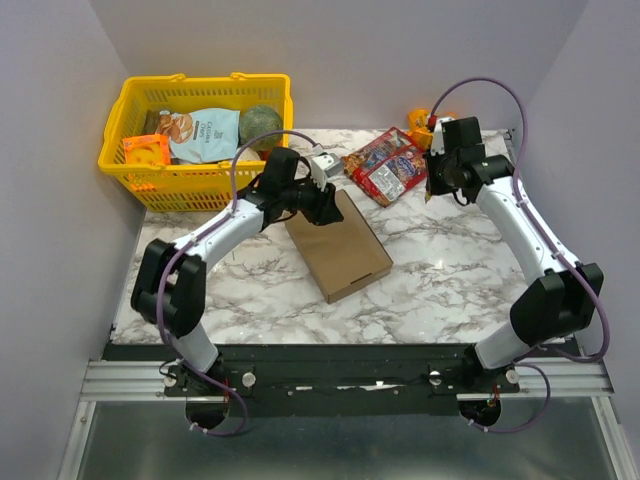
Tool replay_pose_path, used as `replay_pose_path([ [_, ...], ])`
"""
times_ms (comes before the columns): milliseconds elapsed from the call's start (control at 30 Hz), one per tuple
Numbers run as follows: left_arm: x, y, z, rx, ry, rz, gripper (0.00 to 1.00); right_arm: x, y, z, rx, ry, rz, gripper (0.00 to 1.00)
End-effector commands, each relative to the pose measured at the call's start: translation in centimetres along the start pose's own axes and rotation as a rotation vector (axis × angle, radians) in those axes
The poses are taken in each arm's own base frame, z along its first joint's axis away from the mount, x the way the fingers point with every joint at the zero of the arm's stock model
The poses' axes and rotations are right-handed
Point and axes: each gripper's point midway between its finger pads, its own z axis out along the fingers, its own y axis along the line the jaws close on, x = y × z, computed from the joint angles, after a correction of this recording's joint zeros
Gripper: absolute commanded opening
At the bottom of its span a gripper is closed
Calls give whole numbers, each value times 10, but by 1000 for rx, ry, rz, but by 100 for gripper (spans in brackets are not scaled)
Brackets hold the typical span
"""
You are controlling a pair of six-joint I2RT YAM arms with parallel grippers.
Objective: Unpack the express box
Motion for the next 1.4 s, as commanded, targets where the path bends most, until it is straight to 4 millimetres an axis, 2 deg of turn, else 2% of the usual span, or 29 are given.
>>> replay_pose_path([
  [0, 17, -12, -40, 2, 124, 222, 29, -34, -5, 14, -31, -77, 54, 0],
  [33, 33, -12, -46, 1, 168, 243, 23, -37, -5, 15, -41, -85, 57, 0],
  [67, 40, -12, -48, 0, 191, 253, 9, -40, -2, 19, -48, -89, 93, 0],
  [133, 57, -10, -52, -5, 239, 251, 0, -46, 5, 20, -87, -100, 103, 0],
  [300, 77, -2, -54, -26, 309, 293, 0, -45, 11, 25, -119, -91, 117, 0],
  [433, 95, 5, -51, -10, 387, 292, 0, -35, 14, 28, -127, -68, 123, 0],
  [767, 115, 15, -37, -9, 427, 246, 0, -11, 17, 30, -136, -30, 123, 0],
  [967, 138, 15, -42, -13, 475, 237, 0, -5, 17, 32, -139, -18, 115, 0],
  [1100, 154, 13, -50, -20, 499, 231, 0, -3, 23, 42, -171, 4, 103, 0],
  [1133, 163, 11, -52, -19, 512, 227, 0, 3, 30, 52, -203, 32, 100, 1],
  [1200, 168, 11, -55, -26, 514, 228, 0, -1, 40, 60, -254, 23, 93, 0],
  [1233, 176, 10, -57, -25, 520, 220, 0, -2, 48, 64, -295, 23, 81, 0],
  [1267, 176, 11, -59, -33, 513, 230, 0, 2, 61, 72, -319, 43, 52, 0],
  [1300, 179, 11, -61, -37, 513, 231, 0, -4, 69, 74, -342, 33, 37, 0],
  [1367, 183, 13, -65, -45, 490, 233, 0, -1, 93, 79, -412, 50, -21, 1],
])
